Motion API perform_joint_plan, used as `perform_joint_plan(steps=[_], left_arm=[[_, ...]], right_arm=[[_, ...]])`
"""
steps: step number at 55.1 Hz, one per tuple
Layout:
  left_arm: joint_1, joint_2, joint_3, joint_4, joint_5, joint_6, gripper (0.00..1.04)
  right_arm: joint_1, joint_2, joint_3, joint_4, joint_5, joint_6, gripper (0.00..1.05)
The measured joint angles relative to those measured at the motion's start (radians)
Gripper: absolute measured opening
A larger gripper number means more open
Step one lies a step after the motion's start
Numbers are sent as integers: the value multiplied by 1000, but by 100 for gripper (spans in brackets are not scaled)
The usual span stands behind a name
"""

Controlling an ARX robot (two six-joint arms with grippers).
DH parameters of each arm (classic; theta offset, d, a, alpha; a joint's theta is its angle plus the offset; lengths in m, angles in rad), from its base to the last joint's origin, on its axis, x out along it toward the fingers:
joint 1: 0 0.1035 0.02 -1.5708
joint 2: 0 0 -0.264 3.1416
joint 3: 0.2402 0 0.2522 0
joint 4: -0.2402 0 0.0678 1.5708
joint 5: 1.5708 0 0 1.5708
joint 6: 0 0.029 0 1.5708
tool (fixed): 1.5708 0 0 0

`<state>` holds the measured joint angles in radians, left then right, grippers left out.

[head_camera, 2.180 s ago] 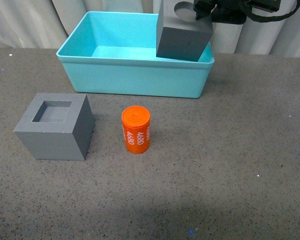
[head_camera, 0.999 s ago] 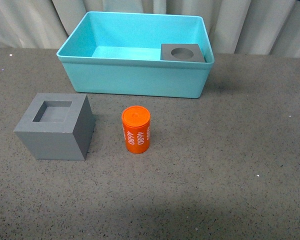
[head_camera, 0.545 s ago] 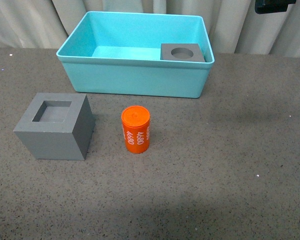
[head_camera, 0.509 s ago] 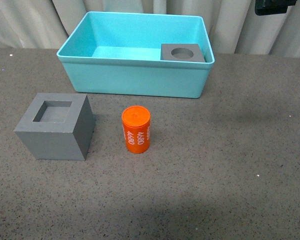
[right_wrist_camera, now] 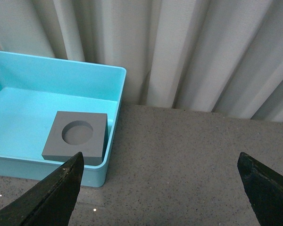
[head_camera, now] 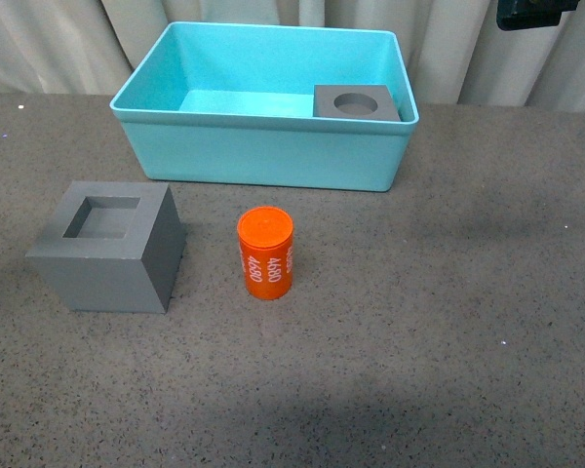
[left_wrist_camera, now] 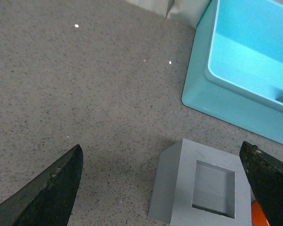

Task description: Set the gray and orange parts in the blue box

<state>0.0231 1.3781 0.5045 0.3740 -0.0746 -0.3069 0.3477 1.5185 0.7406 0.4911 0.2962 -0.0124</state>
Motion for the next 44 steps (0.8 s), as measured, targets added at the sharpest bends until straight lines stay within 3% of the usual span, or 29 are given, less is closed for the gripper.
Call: perform_joint_plan(steps=[11,44], left_arm=[[0,183,144,-96,7,18,98],[-59,344,237,-233,108,99,98]], right_arm=[[1,0,0,0,-1,0,95],[0,0,0,0,-1,0,95]])
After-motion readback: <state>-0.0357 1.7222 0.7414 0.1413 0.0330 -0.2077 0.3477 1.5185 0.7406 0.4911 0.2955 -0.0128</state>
